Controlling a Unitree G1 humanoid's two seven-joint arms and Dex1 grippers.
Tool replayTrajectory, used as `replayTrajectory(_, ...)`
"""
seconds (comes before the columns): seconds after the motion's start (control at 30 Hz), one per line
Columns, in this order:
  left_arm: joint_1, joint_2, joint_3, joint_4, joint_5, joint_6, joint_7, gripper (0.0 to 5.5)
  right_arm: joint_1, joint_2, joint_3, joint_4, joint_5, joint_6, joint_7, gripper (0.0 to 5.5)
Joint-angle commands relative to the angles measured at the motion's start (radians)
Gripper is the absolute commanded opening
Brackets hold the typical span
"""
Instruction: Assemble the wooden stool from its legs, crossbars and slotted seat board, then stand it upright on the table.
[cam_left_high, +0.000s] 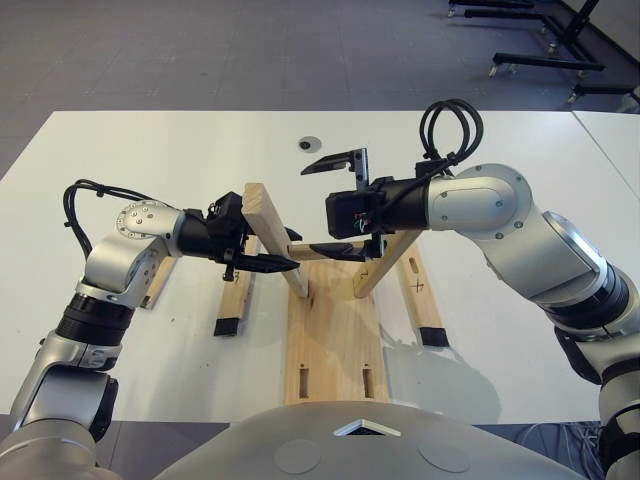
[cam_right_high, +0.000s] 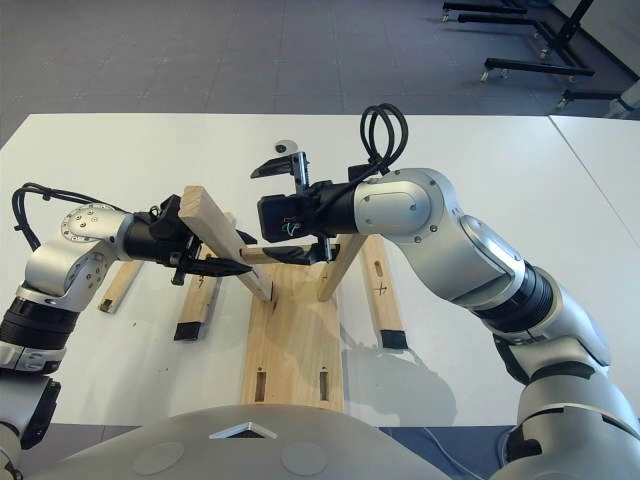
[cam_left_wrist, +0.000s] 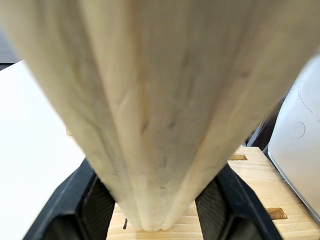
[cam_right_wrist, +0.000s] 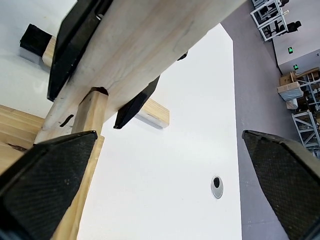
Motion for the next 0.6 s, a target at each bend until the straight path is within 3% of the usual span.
replayTrajectory(0.03,0.07,0.009,-0.096,0.007,0.056,0.074,-0.035,2.02,0.07,-0.038,0.071,0.047,0.008,0.051,0.091,5.36)
replayTrajectory(0.6,0.07,-0.013,-0.082,-0.016,0.034,0.07,0.01,2.02,0.146,-0.037,0.137,0.162,0.037,0.045,0.143,5.36)
